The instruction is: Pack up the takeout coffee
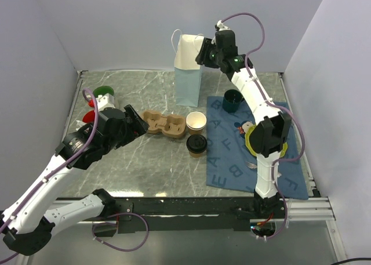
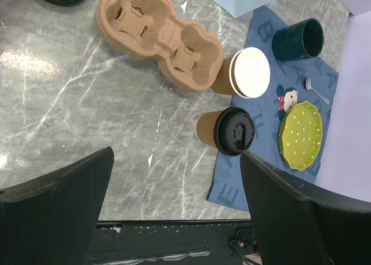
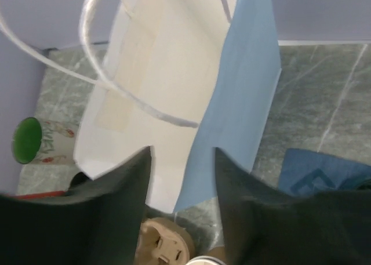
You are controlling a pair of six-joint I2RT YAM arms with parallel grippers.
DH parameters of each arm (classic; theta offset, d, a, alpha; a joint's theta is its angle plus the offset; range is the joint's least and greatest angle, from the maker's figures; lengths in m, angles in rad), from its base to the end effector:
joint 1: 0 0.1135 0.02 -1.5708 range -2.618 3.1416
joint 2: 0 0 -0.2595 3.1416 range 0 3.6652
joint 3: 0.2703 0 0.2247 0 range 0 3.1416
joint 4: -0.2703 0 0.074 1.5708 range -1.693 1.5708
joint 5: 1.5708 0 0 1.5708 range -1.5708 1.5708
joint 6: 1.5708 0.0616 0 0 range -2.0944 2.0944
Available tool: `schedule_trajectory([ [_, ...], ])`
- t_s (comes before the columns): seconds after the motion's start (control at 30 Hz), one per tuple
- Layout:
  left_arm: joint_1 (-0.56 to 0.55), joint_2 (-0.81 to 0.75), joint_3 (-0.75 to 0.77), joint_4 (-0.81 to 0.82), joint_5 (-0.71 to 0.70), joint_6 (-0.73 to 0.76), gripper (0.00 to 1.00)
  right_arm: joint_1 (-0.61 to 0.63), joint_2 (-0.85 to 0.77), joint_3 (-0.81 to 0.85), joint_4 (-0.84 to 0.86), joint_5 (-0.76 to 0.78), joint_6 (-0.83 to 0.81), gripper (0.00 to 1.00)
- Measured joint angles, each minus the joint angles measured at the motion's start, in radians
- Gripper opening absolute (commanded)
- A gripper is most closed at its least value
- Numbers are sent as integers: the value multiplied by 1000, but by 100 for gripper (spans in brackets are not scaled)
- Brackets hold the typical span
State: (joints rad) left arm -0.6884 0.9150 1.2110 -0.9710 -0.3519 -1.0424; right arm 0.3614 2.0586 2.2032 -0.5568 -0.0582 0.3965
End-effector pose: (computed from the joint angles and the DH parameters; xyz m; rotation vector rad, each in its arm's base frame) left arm 0.1326 -0.0816 0.3573 -0.5850 2.1797 -0.5634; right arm 0.4397 0.1700 0.3790 -0.0030 2.0239 0.5444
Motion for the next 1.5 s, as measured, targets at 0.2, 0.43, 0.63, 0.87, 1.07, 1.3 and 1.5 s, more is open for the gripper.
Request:
schedule_trajectory([
  [0.2,0,-6,0,0,-4,-2,97,1,78,92,-26,58,10,22],
  [0.43,0,-41,0,-8,-13,-3,97,1,87,103,-35,124,6,24],
  [0.63,0,-47,-1,-8,-12,-2,97,3,87,102,-57,145,15,36],
  [0.87,0,-38,-1,-8,-13,5,97,9,87,93,-66,160,7,6],
  [1.07,0,-32,-1,-17,-31,14,97,9,85,84,-6,127,-14,0],
  [1.3,0,-17,27,-33,-53,35,97,9,84,144,57,64,-21,0],
  [1.5,0,12,156,-52,-84,38,97,6,13,188,92,-18,-32,0],
])
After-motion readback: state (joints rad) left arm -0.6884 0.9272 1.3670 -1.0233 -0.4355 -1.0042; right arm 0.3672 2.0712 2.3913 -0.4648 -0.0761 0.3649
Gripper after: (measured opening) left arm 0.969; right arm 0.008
